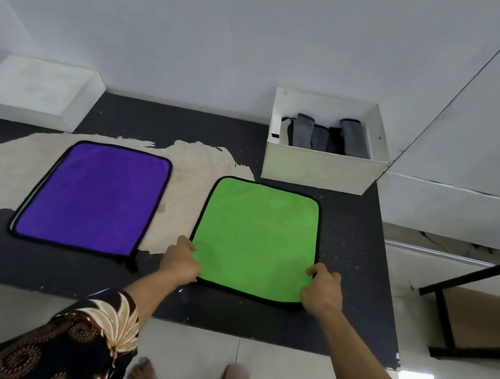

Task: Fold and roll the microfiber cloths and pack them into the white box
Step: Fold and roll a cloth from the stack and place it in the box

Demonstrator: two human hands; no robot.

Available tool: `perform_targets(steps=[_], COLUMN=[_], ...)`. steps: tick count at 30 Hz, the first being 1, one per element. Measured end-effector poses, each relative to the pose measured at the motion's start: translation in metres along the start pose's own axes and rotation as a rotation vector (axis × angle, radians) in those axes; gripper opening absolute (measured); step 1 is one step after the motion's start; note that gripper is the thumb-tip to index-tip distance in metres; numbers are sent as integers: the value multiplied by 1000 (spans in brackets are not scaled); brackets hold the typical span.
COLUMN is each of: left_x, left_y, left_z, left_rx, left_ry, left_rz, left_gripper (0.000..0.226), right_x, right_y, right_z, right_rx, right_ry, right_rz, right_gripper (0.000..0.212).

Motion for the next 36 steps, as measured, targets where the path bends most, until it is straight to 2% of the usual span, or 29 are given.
perform_targets(steps=[7,13,16,19,20,22,25,29,32,36], left_x=[-4,-2,-3,-7,-9,-11,-15,-22,-23,-23], left_y=[-8,0,0,-4,-6,-7,-6,-12,-18,-25], left_z=[-3,-7,-9,-11,-15,-19,-20,-14,-12,-11], left_rx=[85,205,386,669,745,875,973,1002,964,903], left_ry=[-140,-217,-228,-256,-241,-154,-31,96,201,218], left_rz=[24,35,153,398,490,668,879,1041,1023,1009], left_gripper=[39,44,52,63,65,64,56,32,19,15], right_x=[1,-2,-5,-7,-7,-11,-20,-23,-23,-19], right_y=[8,9,15,19,17,14,14,13,15,27], right_z=[-6,-5,-3,-5,-7,-4,12,17,18,12], right_rx=[-43,-114,-140,-263,-364,-499,-582,-588,-613,-601], right_ry=[29,20,21,98,161,208,92,59,61,198], right_rz=[-11,-2,-4,-89,-182,-412,-703,-730,-734,-663], right_gripper=[46,39,32,22,20,36,53,42,42,42])
Point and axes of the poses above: each hand's wrist, its own x-axis towards the middle knuckle, its own z-axis out of the palm, y = z × x, the point moved 3 cm from there along x, towards the middle knuckle, and after that the axes turned 2 degrees about y, right-handed, at the moved point
